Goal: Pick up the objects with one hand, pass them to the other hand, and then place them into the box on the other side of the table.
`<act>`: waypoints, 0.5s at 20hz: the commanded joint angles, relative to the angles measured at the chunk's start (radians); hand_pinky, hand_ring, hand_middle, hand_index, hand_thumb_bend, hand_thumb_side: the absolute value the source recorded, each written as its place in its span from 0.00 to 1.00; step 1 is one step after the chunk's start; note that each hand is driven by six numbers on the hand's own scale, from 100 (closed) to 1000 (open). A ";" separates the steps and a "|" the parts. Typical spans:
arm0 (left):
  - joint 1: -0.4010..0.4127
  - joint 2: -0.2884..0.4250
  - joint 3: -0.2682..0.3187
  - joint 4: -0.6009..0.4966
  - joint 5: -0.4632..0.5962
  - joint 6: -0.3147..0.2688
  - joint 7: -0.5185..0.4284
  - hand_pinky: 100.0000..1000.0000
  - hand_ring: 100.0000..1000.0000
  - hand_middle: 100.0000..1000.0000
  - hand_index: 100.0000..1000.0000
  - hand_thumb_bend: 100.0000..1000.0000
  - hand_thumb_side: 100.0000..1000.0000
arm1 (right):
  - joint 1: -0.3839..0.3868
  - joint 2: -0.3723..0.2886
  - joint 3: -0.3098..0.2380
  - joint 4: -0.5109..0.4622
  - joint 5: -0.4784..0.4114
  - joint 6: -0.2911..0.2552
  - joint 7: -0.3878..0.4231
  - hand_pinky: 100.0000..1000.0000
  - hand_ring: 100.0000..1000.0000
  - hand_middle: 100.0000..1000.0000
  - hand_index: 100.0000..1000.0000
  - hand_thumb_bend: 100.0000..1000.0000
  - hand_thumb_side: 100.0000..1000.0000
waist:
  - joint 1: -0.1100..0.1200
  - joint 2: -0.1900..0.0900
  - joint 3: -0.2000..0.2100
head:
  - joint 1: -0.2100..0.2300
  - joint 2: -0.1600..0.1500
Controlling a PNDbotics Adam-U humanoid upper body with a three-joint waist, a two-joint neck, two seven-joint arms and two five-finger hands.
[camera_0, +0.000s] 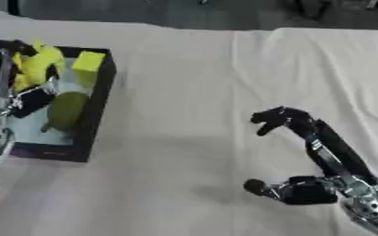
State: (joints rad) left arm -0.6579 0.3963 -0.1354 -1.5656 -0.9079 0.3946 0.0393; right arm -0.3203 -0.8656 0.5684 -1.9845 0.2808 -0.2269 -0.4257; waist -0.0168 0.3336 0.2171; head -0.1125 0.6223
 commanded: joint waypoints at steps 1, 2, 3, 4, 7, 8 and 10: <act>-0.011 0.021 0.011 0.000 -0.071 0.004 -0.117 0.94 1.00 0.77 0.81 0.38 0.19 | -0.010 -0.013 -0.006 -0.016 0.002 -0.009 -0.003 0.63 0.57 0.69 0.83 0.66 0.00 | -0.003 -0.034 -0.001 | 0.002 -0.003; -0.012 0.020 0.012 -0.002 -0.091 0.002 -0.152 0.96 1.00 0.78 0.82 0.43 0.29 | -0.009 -0.013 -0.007 -0.016 0.002 -0.012 -0.004 0.63 0.57 0.69 0.83 0.66 0.00 | -0.003 -0.034 -0.001 | 0.002 -0.004; -0.012 0.020 0.015 -0.006 -0.109 0.001 -0.179 0.98 1.00 0.78 0.83 0.54 0.39 | -0.007 -0.013 -0.007 -0.016 0.002 -0.014 -0.005 0.63 0.57 0.69 0.83 0.66 0.00 | -0.003 -0.034 -0.001 | 0.002 -0.004; -0.013 0.019 0.017 -0.011 -0.127 0.002 -0.197 0.99 1.00 0.78 0.83 0.61 0.44 | -0.005 -0.013 -0.006 -0.016 0.004 -0.014 -0.006 0.63 0.57 0.69 0.83 0.66 0.00 | -0.003 -0.035 -0.001 | 0.002 -0.003; -0.016 0.015 0.023 -0.025 -0.158 0.010 -0.219 1.00 1.00 0.79 0.84 0.67 0.49 | -0.001 -0.013 -0.002 -0.016 0.009 -0.016 -0.010 0.63 0.57 0.69 0.83 0.66 0.00 | -0.003 -0.035 0.001 | 0.001 -0.004; -0.017 0.014 0.024 -0.030 -0.162 0.014 -0.217 1.00 1.00 0.79 0.84 0.67 0.49 | 0.000 -0.013 -0.001 -0.016 0.011 -0.018 -0.012 0.63 0.57 0.69 0.83 0.66 0.00 | -0.003 -0.036 0.001 | 0.001 -0.004; -0.018 0.012 0.028 -0.041 -0.163 0.024 -0.205 1.00 1.00 0.79 0.83 0.64 0.50 | 0.003 -0.013 0.001 -0.016 0.013 -0.020 -0.015 0.63 0.57 0.69 0.83 0.66 0.00 | -0.003 -0.036 0.001 | -0.001 -0.004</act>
State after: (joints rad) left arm -0.6588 0.3958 -0.1224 -1.5838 -1.0604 0.4135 -0.1665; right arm -0.3145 -0.8655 0.5746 -1.9845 0.2873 -0.2432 -0.4370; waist -0.0168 0.3336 0.2174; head -0.1131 0.6223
